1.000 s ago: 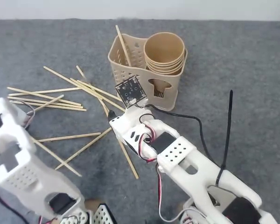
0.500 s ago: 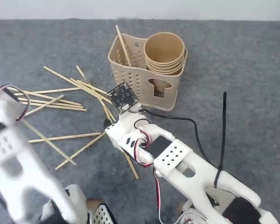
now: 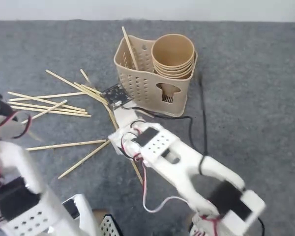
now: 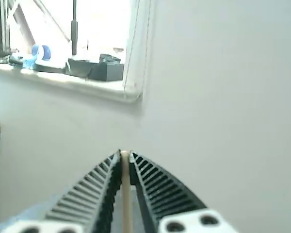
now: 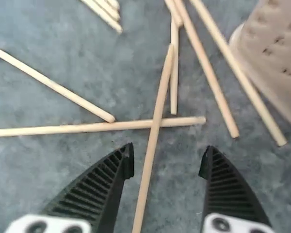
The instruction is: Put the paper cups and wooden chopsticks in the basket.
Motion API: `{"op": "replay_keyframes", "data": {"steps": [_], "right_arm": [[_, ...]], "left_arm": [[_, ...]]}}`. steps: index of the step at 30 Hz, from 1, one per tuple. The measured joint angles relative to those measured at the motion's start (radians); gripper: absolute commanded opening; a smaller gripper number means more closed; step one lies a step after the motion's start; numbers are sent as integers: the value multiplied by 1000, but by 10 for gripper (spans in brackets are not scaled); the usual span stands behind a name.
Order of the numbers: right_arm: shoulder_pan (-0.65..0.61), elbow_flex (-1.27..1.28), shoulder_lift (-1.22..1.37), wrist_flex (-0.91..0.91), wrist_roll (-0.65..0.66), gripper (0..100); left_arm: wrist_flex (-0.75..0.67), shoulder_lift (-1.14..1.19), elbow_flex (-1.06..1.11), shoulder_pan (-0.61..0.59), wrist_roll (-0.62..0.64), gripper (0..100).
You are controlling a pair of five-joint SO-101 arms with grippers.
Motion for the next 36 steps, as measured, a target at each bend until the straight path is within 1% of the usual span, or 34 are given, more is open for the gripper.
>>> {"op": "replay_keyframes", "data": {"steps": [5, 9, 11, 14, 19, 23, 25, 31, 36], "right_arm": [[-2, -37, 54, 5, 0, 231], [-2, -37, 54, 5, 0, 231], [-2, -37, 54, 5, 0, 231], [-2, -37, 54, 5, 0, 231], [-2, -37, 54, 5, 0, 231], [-2, -37, 54, 5, 0, 231], [-2, -37, 54, 5, 0, 231], [-2, -37, 54, 5, 0, 231], [-2, -37, 54, 5, 0, 231]], "left_arm": [[-249, -2, 6, 104, 129, 12], [-483, -2, 6, 235, 153, 12], [-555, 21, -6, 296, 153, 12], [-583, 110, -52, 370, 160, 12], [-591, 308, -184, 471, 163, 12], [-600, 408, -244, 566, 164, 12], [-646, 453, -247, 609, 152, 12], [-799, 632, -247, 726, 58, 12], [-895, 793, -247, 747, 20, 12]]}}
